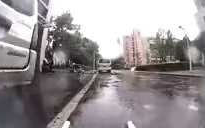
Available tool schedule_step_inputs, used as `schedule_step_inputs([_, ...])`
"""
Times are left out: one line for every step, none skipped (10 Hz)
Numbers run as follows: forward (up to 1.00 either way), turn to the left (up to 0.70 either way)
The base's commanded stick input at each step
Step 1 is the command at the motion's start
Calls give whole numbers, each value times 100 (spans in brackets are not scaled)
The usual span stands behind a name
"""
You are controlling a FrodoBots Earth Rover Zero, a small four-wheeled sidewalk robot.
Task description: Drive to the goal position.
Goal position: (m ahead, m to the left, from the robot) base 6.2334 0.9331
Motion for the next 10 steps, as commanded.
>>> schedule_step_inputs([70, 0])
schedule_step_inputs([70, 0])
schedule_step_inputs([70, 0])
schedule_step_inputs([70, 0])
schedule_step_inputs([70, 0])
schedule_step_inputs([70, 0])
schedule_step_inputs([70, 0])
schedule_step_inputs([70, 0])
schedule_step_inputs([70, 0])
schedule_step_inputs([70, 0])
